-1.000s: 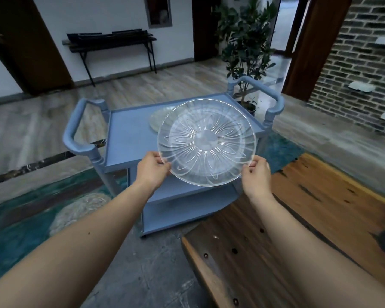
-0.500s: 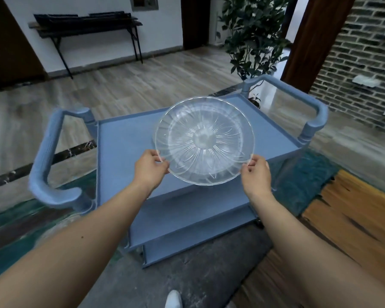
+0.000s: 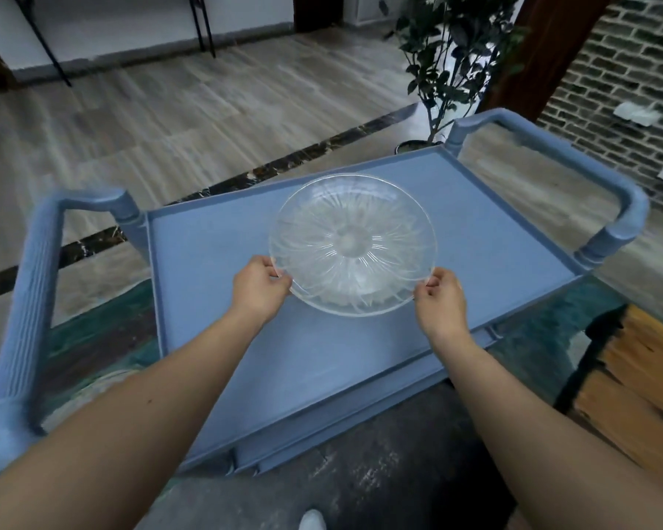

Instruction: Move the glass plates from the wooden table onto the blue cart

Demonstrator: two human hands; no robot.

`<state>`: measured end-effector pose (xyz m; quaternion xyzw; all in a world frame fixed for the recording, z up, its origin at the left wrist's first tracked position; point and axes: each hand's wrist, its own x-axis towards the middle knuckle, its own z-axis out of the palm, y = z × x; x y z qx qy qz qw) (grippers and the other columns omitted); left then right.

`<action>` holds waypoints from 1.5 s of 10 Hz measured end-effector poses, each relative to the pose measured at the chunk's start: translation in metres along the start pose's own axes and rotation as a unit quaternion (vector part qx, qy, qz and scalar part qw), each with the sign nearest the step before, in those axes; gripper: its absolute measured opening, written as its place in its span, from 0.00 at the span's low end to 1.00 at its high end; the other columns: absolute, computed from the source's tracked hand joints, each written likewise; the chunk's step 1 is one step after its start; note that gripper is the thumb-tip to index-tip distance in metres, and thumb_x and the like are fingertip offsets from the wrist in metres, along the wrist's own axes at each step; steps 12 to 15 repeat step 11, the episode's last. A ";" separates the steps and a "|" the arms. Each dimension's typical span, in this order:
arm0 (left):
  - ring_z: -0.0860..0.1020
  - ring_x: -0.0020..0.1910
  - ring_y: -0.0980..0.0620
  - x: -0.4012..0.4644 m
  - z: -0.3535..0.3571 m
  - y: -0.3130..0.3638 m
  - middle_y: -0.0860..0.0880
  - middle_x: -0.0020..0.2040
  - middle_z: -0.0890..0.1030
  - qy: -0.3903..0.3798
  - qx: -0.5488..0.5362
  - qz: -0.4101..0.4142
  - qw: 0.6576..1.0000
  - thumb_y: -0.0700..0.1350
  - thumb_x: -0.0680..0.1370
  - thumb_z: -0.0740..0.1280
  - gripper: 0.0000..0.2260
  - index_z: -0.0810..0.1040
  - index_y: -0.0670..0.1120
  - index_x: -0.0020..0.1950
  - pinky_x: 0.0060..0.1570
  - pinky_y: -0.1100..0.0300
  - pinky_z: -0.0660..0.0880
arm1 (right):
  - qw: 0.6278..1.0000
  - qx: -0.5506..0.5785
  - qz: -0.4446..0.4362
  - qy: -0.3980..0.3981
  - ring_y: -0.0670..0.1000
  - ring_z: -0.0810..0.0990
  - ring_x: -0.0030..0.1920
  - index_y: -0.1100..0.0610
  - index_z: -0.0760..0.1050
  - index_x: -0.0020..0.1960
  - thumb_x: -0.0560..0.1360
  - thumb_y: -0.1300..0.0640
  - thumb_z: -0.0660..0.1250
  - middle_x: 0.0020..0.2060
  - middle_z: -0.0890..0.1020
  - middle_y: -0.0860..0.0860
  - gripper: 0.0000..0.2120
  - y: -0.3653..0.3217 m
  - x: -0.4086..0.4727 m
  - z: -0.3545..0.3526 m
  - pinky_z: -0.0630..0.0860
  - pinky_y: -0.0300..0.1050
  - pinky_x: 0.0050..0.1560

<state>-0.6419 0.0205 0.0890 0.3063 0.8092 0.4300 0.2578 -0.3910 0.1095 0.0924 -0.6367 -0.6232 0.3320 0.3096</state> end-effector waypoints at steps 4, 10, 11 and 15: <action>0.81 0.49 0.42 0.032 0.005 0.000 0.45 0.44 0.85 -0.019 0.096 0.004 0.995 0.45 0.74 0.67 0.11 0.78 0.41 0.54 0.50 0.53 0.79 | 0.999 -0.023 0.024 -0.010 0.60 0.78 0.51 0.66 0.73 0.53 0.76 0.63 0.61 0.51 0.79 0.62 0.08 0.001 0.022 0.026 0.72 0.46 0.50; 0.68 0.63 0.36 0.035 0.027 0.012 0.36 0.64 0.67 -0.014 0.283 0.065 0.957 0.48 0.77 0.62 0.22 0.69 0.36 0.66 0.62 0.47 0.69 | 0.996 -0.066 0.022 -0.063 0.58 0.77 0.61 0.60 0.66 0.72 0.80 0.49 0.60 0.64 0.71 0.59 0.24 0.022 0.028 0.010 0.68 0.45 0.64; 0.65 0.66 0.36 0.027 0.040 0.029 0.37 0.67 0.68 -0.017 0.328 0.106 0.939 0.50 0.78 0.61 0.24 0.67 0.40 0.71 0.66 0.46 0.65 | 0.994 -0.101 0.009 -0.044 0.61 0.74 0.63 0.59 0.63 0.74 0.80 0.48 0.59 0.68 0.67 0.59 0.26 0.028 0.026 -0.014 0.66 0.49 0.68; 0.65 0.66 0.36 0.027 0.040 0.029 0.37 0.67 0.68 -0.017 0.328 0.106 0.939 0.50 0.78 0.61 0.24 0.67 0.40 0.71 0.66 0.46 0.65 | 0.994 -0.101 0.009 -0.044 0.61 0.74 0.63 0.59 0.63 0.74 0.80 0.48 0.59 0.68 0.67 0.59 0.26 0.028 0.026 -0.014 0.66 0.49 0.68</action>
